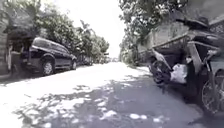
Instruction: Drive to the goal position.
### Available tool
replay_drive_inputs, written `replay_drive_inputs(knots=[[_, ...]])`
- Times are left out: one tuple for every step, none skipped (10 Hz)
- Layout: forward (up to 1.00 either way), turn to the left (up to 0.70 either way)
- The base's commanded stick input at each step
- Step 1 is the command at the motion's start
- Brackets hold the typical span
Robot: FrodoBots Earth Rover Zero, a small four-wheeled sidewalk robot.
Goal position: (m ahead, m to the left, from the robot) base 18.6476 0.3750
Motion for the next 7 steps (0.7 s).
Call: replay_drive_inputs(knots=[[1.0, 0.0], [1.0, 0.0], [1.0, 0.0], [1.0, 0.0], [1.0, 0.0], [1.0, 0.0], [1.0, 0.0]])
